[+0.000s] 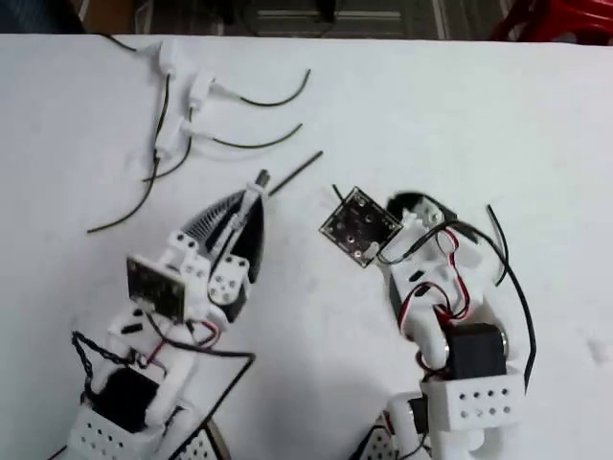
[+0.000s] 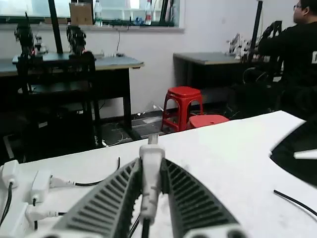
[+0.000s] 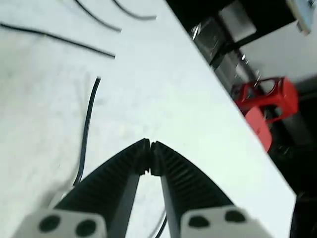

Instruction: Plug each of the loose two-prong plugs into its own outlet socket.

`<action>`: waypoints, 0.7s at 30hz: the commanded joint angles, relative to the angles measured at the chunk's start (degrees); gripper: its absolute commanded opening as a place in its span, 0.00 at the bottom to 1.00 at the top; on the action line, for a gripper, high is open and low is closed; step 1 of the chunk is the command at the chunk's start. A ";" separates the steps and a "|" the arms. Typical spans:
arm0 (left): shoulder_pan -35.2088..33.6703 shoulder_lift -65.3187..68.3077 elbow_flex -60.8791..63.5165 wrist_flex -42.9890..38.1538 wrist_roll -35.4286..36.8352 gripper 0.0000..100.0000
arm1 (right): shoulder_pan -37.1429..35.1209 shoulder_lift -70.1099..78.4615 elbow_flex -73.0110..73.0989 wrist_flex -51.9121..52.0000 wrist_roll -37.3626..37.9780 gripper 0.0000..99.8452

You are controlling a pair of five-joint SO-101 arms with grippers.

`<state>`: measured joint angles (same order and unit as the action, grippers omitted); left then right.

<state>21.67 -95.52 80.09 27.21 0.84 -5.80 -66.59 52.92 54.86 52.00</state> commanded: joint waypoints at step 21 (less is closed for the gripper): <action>-11.03 82.51 -75.16 52.40 8.70 0.03 | 9.54 -0.75 34.02 -3.56 -12.31 0.02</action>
<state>12.09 -24.66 21.10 67.47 8.57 3.16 -67.38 85.98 53.10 40.22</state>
